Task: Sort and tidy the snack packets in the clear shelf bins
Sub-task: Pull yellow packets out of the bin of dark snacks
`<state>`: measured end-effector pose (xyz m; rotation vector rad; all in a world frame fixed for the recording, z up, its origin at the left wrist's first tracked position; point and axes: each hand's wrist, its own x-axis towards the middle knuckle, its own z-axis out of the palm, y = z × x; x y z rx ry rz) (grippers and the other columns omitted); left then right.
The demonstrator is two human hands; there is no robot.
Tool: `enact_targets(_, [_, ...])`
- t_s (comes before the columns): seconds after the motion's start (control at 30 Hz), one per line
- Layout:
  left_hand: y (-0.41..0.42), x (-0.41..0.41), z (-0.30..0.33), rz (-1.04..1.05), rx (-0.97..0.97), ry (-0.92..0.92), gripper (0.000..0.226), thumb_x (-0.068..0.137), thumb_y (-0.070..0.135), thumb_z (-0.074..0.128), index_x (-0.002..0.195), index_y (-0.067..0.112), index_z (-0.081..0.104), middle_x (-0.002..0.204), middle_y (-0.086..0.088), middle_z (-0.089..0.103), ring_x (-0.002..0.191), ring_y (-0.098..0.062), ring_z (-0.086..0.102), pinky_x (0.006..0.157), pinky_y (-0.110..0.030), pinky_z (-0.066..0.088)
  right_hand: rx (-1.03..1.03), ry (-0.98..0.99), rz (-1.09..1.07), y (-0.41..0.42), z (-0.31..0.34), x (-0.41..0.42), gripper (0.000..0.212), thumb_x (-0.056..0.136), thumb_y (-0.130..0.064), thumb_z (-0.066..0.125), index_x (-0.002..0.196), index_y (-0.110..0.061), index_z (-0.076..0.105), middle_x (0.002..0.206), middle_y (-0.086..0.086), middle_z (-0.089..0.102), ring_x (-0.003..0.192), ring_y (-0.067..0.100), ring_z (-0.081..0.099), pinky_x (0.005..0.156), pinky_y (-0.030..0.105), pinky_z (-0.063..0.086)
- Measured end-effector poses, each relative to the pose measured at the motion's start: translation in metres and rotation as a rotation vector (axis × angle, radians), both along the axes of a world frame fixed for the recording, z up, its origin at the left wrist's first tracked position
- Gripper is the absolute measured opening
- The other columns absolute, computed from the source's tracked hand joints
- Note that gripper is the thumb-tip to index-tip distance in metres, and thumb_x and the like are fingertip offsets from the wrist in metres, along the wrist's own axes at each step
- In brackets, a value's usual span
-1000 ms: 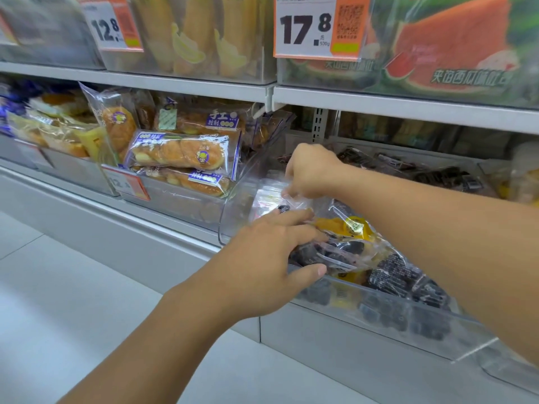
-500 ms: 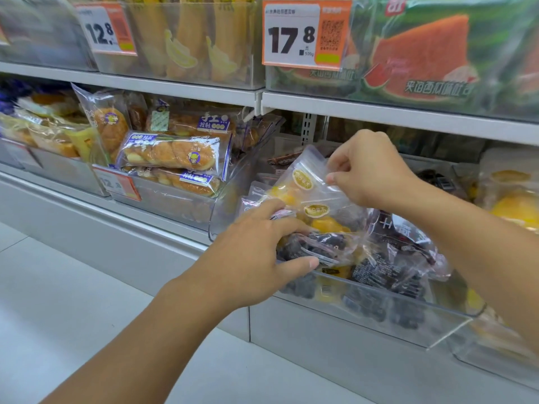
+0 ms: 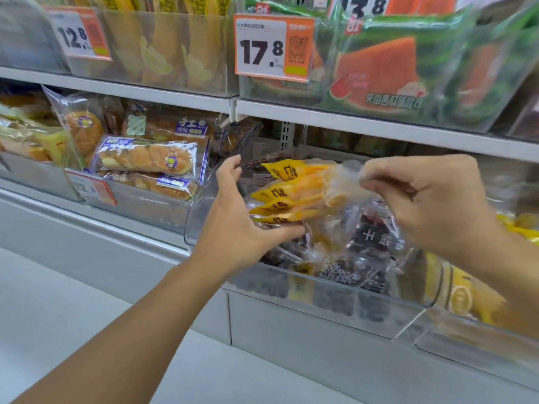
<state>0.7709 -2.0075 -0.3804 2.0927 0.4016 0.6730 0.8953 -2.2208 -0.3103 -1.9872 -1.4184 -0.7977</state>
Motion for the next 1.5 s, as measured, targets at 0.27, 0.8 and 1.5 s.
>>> enact_targets(0.27, [-0.025,0.02,0.007,-0.208,-0.006,-0.119,0.119,0.054,0.035,0.097,0.148,0.041,0.025,0.114,0.018,0.066,0.107,0.007,0.062,0.091,-0.012,0.05,0.033,0.072,0.067,-0.045,-0.012,0.004,0.017,0.087,-0.016,0.07,0.1,-0.01,0.079,0.1,-0.011,0.072,0.094,-0.003,0.068,0.084,0.013,0.052])
enact_targets(0.8, [-0.127,0.049,0.078,-0.181,0.331,-0.615,0.049,0.079,0.03,0.087,0.113,0.006,0.061,0.098,0.007,0.07,0.087,-0.007,0.067,0.076,-0.029,0.056,0.353,0.137,0.059,-0.144,0.048,-0.016,0.015,0.098,-0.009,0.062,0.111,-0.006,0.071,0.109,0.004,0.073,0.101,0.022,0.071,0.091,0.042,0.055])
enact_targets(1.5, [-0.234,0.149,0.027,-0.556,0.528,0.036,0.044,0.081,0.018,0.079,0.118,0.036,0.064,0.108,0.006,0.069,0.087,-0.02,0.065,0.075,-0.04,0.054,-0.342,0.425,-0.338,-0.263,-0.004,-0.008,0.064,0.084,-0.039,0.043,0.148,-0.043,0.037,0.158,-0.014,0.029,0.146,0.002,0.02,0.121,0.034,0.011])
